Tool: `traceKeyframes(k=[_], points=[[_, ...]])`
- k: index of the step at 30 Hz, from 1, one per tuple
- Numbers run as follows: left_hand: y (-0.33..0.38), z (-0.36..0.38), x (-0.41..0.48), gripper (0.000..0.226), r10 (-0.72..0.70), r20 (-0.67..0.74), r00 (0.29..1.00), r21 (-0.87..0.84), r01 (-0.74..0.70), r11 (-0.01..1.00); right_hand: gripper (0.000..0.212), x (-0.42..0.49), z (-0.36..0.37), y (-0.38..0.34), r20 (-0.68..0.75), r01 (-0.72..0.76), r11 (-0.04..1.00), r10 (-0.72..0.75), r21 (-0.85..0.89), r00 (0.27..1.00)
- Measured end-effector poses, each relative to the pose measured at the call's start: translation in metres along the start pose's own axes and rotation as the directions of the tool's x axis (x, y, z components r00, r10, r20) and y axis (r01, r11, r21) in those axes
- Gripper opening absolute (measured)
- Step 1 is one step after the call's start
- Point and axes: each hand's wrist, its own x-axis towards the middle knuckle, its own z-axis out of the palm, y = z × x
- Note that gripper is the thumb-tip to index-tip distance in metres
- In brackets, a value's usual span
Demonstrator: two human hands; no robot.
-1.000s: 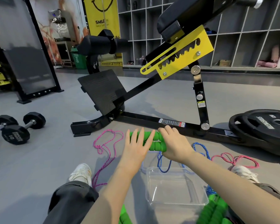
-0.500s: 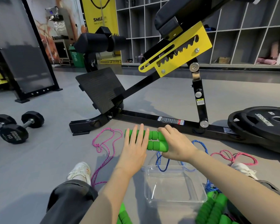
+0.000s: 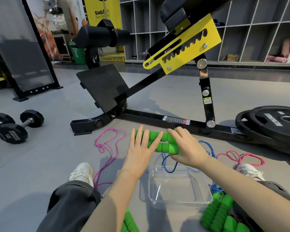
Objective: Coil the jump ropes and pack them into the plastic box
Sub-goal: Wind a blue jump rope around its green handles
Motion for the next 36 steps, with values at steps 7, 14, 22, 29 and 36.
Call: traceKeyframes(k=[7, 14, 22, 29, 36], points=[[0.004, -0.001, 0.0, 0.113, 0.029, -0.028, 0.999, 0.007, -0.029, 1.0, 0.071, -0.008, 0.005, 0.004, -0.085, -0.004, 1.0, 0.005, 0.009, 0.996], [0.004, 0.005, -0.003, 0.091, 0.039, -0.157, 0.987, 0.021, -0.036, 0.999, 0.084, -0.015, 0.011, 0.007, -0.108, 0.015, 0.98, 0.007, 0.2, 0.994], [-0.006, 0.009, -0.011, 0.057, -0.039, -0.231, 0.972, -0.054, 0.028, 0.998, 0.085, -0.024, 0.003, 0.009, 0.34, -0.413, 0.481, 0.235, 0.774, 0.911], [-0.001, 0.011, -0.01, 0.056, -0.081, -0.242, 0.967, -0.065, 0.067, 0.996, 0.01, -0.02, 0.039, -0.017, 0.285, -0.609, 0.588, 0.553, 0.532, 0.783], [-0.007, 0.021, -0.016, 0.056, -0.119, -0.219, 0.969, -0.035, 0.114, 0.993, 0.012, -0.022, 0.029, -0.034, 0.584, -0.594, 0.755, 0.357, 0.278, 0.729]])
